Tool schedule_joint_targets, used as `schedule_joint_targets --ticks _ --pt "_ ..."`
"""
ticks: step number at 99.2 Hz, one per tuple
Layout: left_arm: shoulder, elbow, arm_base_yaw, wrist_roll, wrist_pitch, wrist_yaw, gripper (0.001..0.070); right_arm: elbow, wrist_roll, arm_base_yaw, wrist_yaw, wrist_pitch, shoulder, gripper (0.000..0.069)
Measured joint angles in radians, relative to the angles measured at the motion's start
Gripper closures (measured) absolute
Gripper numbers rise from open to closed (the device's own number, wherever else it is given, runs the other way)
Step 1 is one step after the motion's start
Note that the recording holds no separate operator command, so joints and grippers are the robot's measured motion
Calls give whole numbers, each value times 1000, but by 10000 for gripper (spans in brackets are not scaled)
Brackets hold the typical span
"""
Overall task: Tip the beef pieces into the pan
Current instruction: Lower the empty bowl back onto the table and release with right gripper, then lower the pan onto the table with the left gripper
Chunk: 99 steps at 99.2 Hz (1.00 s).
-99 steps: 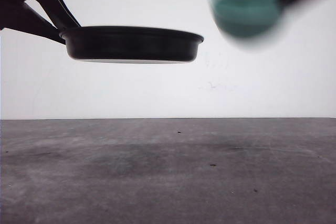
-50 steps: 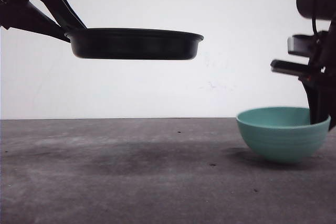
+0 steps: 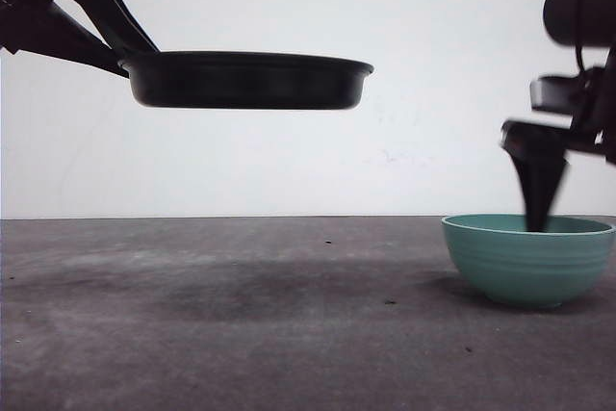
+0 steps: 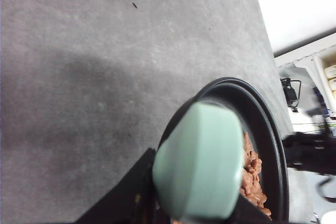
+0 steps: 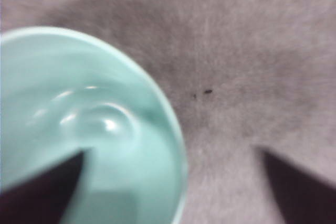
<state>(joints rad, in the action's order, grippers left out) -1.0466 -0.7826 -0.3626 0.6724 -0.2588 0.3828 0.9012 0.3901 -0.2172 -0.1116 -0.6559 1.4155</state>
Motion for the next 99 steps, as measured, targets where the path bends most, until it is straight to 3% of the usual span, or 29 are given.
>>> schedule_joint_targets --ticks 17,34,43,67,99 --pt "-69 0 0 -3 41 -3 656 93 1 -5 -15 -29 -178 31" --pt "-176 0 0 -7 119 -13 656 152 -32 -60 -49 -28 -441 516" --pt "-245 0 0 -24 158 -30 656 152 -44 -94 -50 -53 -568 638" --pt "-431 0 0 -35 251 -37 656 152 -49 -101 -16 -195 -763 679" --pt "-536 -8 0 -28 289 -24 640 152 -48 -101 -15 -251 -843 680"
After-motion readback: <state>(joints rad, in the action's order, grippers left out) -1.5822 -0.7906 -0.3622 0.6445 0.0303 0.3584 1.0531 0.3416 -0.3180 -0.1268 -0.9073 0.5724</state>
